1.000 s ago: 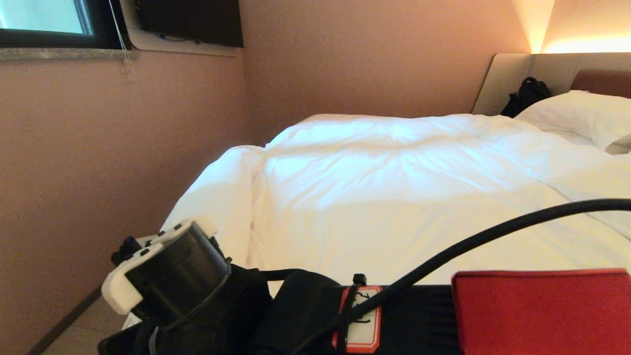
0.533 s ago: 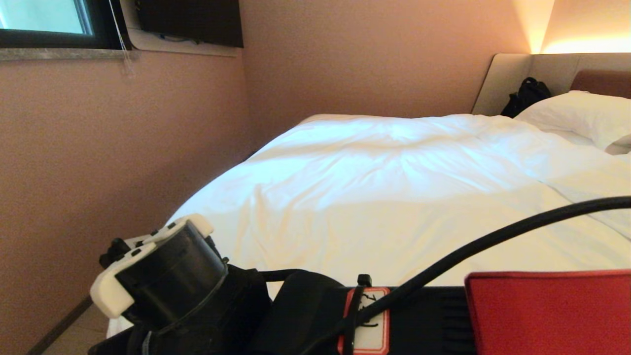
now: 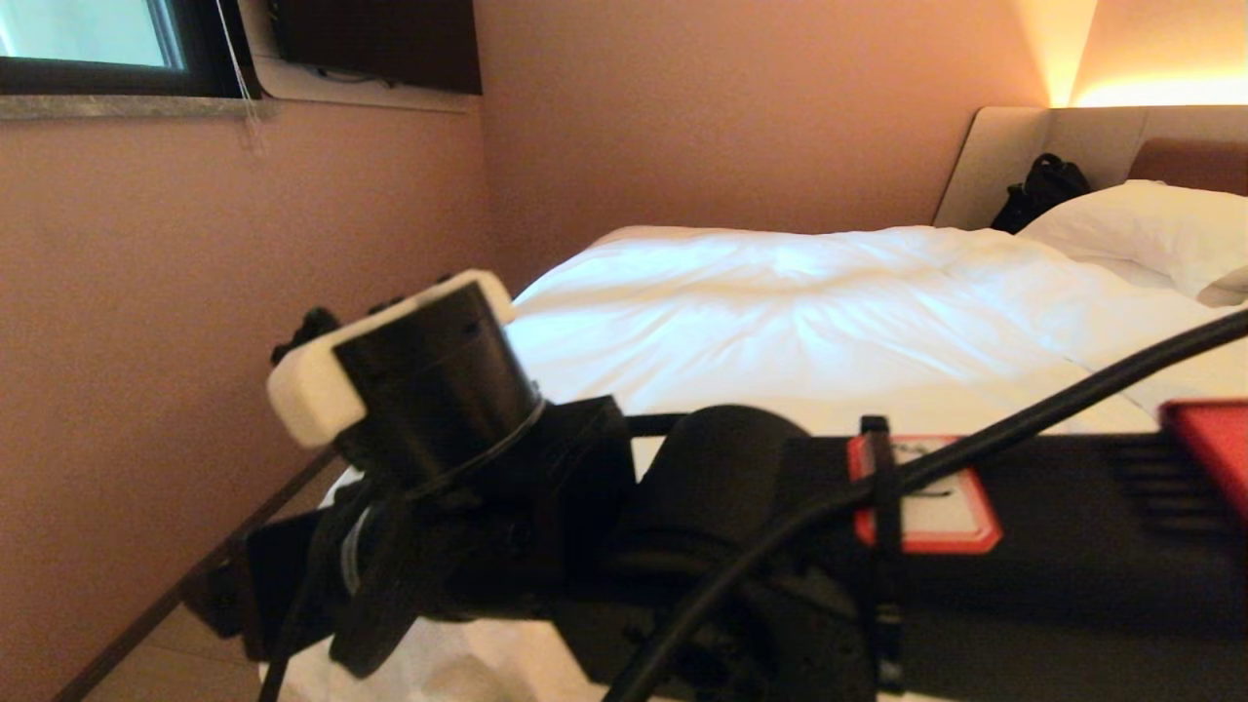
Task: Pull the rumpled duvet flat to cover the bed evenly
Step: Flatten the corners of the folded blanket
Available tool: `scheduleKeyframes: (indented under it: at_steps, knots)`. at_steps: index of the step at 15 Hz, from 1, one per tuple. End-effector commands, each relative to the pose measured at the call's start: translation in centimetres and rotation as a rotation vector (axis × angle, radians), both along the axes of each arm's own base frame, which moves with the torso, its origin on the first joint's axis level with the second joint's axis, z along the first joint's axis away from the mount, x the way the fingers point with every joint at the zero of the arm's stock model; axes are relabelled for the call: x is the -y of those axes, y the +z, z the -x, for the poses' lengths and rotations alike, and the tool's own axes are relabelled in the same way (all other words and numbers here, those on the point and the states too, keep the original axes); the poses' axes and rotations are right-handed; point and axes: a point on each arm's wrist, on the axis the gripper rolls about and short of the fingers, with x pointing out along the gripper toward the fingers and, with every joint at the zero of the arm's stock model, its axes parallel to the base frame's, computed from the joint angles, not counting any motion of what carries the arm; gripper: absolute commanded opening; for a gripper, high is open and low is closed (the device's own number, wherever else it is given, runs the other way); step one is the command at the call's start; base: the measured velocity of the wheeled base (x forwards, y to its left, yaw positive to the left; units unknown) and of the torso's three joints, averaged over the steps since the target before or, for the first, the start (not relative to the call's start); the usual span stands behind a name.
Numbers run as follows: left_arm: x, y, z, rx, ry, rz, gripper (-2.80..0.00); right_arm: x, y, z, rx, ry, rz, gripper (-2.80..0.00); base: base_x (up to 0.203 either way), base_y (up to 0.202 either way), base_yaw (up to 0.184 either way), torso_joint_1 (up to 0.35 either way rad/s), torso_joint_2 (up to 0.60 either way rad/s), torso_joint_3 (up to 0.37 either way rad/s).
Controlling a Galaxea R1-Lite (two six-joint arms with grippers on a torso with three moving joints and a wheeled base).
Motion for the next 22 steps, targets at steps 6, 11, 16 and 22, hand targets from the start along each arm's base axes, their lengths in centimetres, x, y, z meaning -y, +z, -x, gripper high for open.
scheduleKeyframes:
  at_steps: [6, 11, 16, 22]
  knots:
    - [0.0, 0.0, 0.0, 0.001, 0.000, 0.000, -2.80, 7.4, 6.7, -3.0, 0.024, -0.226, -0.091, -2.80, 0.000, 0.000, 0.000, 0.000, 0.00, 0.000]
    - [0.0, 0.0, 0.0, 0.001, 0.000, 0.000, -2.80, 13.2, 5.6, -5.6, -0.042, -0.498, -0.017, -2.80, 0.000, 0.000, 0.000, 0.000, 0.00, 0.000]
    - [0.0, 0.0, 0.0, 0.000, 0.000, 0.000, -2.80, 22.3, 2.2, -5.7, -0.098, -0.775, 0.137, -2.80, 0.000, 0.000, 0.000, 0.000, 0.00, 0.000]
    - [0.0, 0.0, 0.0, 0.001, -0.001, 0.000, -2.80, 33.5, -0.8, 1.9, -0.136, -0.997, 0.187, -2.80, 0.000, 0.000, 0.000, 0.000, 0.00, 0.000]
